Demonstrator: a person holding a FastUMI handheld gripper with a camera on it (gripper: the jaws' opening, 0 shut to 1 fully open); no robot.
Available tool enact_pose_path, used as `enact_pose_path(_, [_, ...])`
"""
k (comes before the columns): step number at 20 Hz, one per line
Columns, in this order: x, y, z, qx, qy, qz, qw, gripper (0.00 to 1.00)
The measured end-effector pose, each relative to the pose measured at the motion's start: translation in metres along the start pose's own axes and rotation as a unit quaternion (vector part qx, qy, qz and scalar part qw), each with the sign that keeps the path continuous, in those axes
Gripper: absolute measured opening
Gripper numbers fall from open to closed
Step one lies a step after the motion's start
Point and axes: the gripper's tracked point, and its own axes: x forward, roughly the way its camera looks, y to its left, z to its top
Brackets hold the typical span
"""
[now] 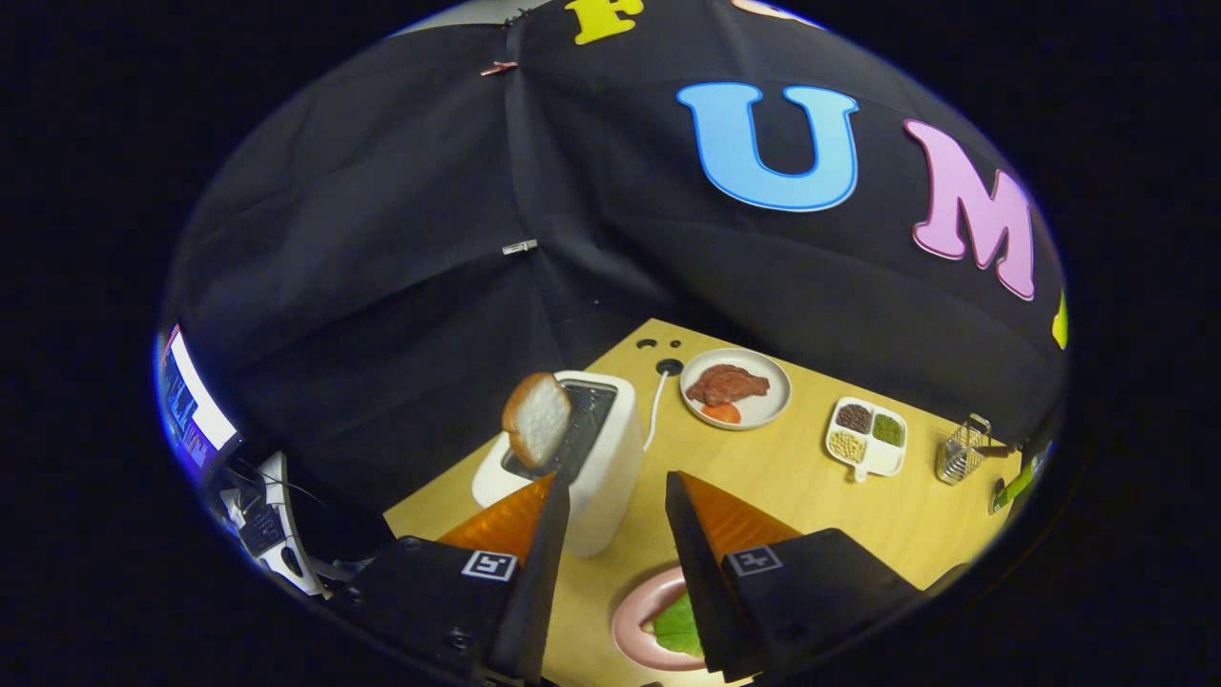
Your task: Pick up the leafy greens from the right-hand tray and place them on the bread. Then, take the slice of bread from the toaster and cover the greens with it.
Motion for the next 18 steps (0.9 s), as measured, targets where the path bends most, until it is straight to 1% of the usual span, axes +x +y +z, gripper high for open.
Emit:
enact_pose_path(3, [0.022,0.028,0.025,-0.027,-0.007,0.006,1.0,0.65])
enact_pose_path(5, [0.039,0.047,0.034,-0.032,-0.005,0.011,0.999,0.65])
enact_pose_path(8, [0.066,0.063,0.04,-0.03,0.009,0.002,1.0,0.64])
enact_pose_path(14, [0.124,0.069,0.028,-0.023,0.063,-0.036,0.997,0.65])
enact_pose_path(18, [0.155,0.069,0.007,-0.023,0.104,-0.05,0.993,0.65])
